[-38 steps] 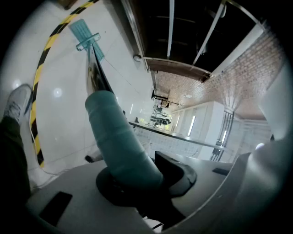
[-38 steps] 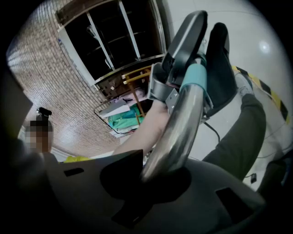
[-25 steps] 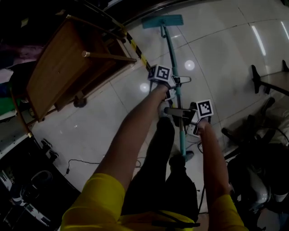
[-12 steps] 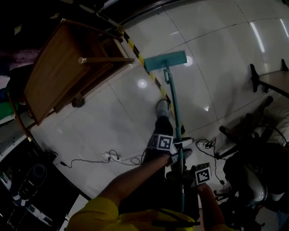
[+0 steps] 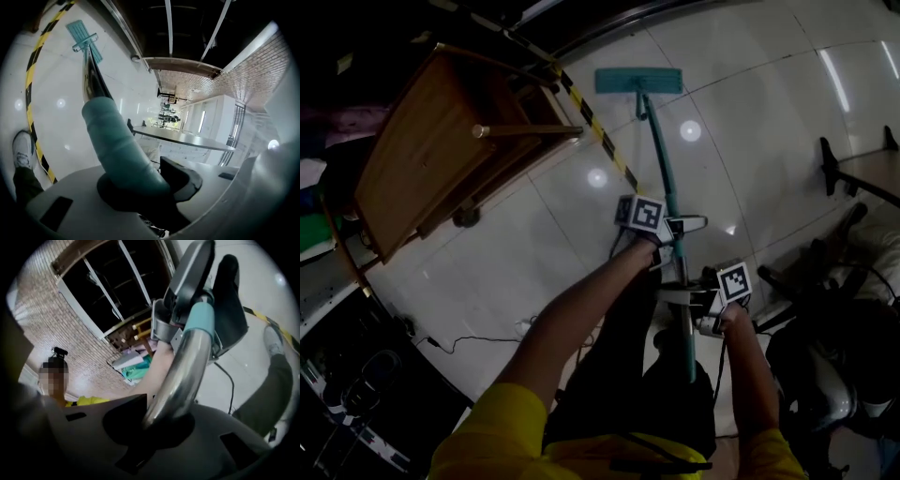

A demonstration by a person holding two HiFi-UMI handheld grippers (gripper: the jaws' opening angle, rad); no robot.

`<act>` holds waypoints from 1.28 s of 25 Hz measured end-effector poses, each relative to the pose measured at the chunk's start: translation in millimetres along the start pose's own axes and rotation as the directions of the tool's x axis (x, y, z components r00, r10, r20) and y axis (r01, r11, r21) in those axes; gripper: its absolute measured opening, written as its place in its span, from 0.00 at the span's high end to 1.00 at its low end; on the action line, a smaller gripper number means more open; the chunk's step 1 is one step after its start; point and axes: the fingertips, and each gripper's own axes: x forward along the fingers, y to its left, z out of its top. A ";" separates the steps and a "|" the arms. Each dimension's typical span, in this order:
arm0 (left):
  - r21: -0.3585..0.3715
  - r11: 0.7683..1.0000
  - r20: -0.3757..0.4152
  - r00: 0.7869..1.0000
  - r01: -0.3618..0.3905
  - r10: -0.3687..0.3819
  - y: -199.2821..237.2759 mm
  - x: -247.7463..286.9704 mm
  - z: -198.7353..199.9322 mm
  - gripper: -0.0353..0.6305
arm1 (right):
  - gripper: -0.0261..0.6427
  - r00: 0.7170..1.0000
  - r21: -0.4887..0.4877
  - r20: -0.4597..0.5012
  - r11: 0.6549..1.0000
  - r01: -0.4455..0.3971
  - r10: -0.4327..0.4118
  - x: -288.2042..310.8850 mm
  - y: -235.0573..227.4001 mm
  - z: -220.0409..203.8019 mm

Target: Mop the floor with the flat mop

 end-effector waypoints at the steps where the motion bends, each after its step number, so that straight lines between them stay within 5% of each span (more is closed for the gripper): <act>1: 0.010 1.000 0.017 1.000 0.002 -0.003 0.0 -2.4 20.2 0.72 | 0.88 1.000 -0.014 0.031 1.000 -0.003 0.003 0.9 -2.2 21.0; 5: 0.068 0.998 0.043 0.999 -0.012 0.009 12.9 -15.3 106.9 0.72 | 0.88 0.996 -0.069 0.075 0.997 0.043 -0.038 15.8 -18.4 105.0; 10: 0.122 0.987 0.009 0.994 -0.106 0.106 10.6 -26.3 151.6 0.73 | 0.88 0.985 -0.076 0.144 0.993 -0.086 0.096 31.1 12.2 145.7; 13: 0.103 0.988 0.024 0.993 -0.116 0.114 9.5 -31.7 108.9 0.74 | 0.88 0.990 -0.067 0.123 0.996 -0.062 0.070 36.1 17.2 100.0; 17: -0.021 0.986 -0.034 0.986 -0.163 0.162 0.8 -31.6 -24.4 0.74 | 0.86 0.988 0.024 0.148 0.998 -0.054 0.050 26.5 26.4 -19.3; 21: -0.123 0.987 -0.056 0.994 -0.100 0.094 -14.5 -16.3 -137.0 0.74 | 0.85 0.984 0.111 0.178 0.994 -0.003 -0.017 15.0 36.6 -116.4; 25: -0.076 0.997 -0.064 0.998 0.002 -0.007 -22.2 -0.3 -127.0 0.73 | 0.84 0.985 0.073 0.172 0.997 -0.004 -0.009 6.2 34.4 -105.1; 32: -0.014 0.998 -0.127 0.990 -0.066 0.064 -17.2 -3.7 -88.1 0.71 | 0.84 0.991 0.016 0.134 1.000 -0.012 0.010 15.7 35.0 -64.4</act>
